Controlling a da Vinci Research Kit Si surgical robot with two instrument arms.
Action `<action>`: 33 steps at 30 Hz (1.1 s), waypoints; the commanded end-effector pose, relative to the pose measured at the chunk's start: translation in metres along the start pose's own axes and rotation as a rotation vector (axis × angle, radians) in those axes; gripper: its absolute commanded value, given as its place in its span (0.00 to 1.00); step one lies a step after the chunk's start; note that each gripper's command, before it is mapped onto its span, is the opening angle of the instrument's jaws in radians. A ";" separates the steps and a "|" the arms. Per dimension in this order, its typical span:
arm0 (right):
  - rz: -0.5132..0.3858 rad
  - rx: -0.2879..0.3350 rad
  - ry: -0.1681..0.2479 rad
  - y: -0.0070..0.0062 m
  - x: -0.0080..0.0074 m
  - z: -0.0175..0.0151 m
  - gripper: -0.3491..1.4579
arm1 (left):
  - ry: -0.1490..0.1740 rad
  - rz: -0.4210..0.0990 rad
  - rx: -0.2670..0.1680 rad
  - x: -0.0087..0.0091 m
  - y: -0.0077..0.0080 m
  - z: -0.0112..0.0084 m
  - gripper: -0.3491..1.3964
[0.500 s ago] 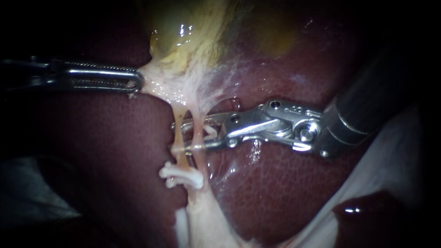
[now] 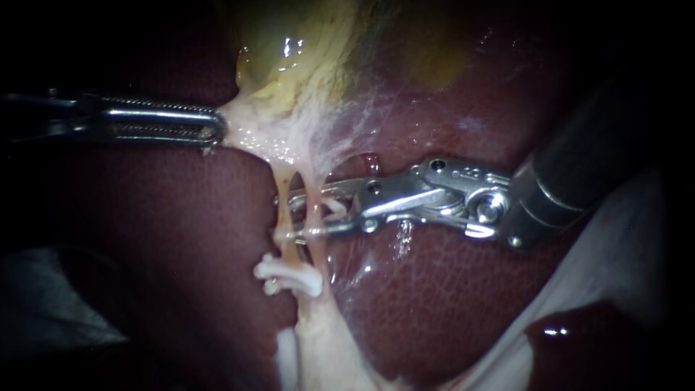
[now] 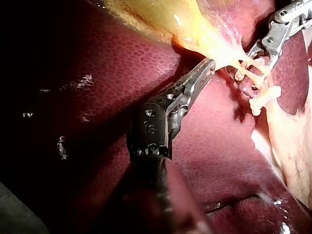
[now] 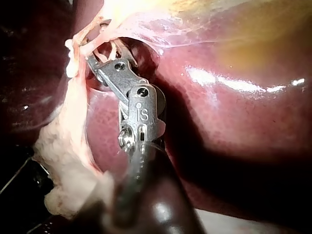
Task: Clipping third clip left tube
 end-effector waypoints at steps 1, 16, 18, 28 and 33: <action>0.000 -0.008 0.001 0.0001 -0.0002 -0.0003 0.30 | 0.000 0.000 -0.001 0.0000 0.0000 0.0000 0.00; -0.048 -0.058 -0.025 0.0015 -0.0021 -0.0051 0.45 | 0.000 0.001 -0.001 0.0000 0.0000 -0.0001 0.00; -0.065 -0.055 -0.026 0.0013 -0.0021 -0.0055 0.46 | 0.000 0.001 -0.001 0.0000 0.0000 -0.0001 0.00; -0.107 -0.046 -0.031 0.0002 -0.0022 -0.0070 0.47 | 0.000 0.001 -0.001 0.0000 -0.0001 -0.0001 0.00; -0.105 -0.034 -0.031 -0.0011 -0.0014 -0.0069 0.47 | 0.000 0.001 -0.001 0.0000 -0.0001 -0.0001 0.00</action>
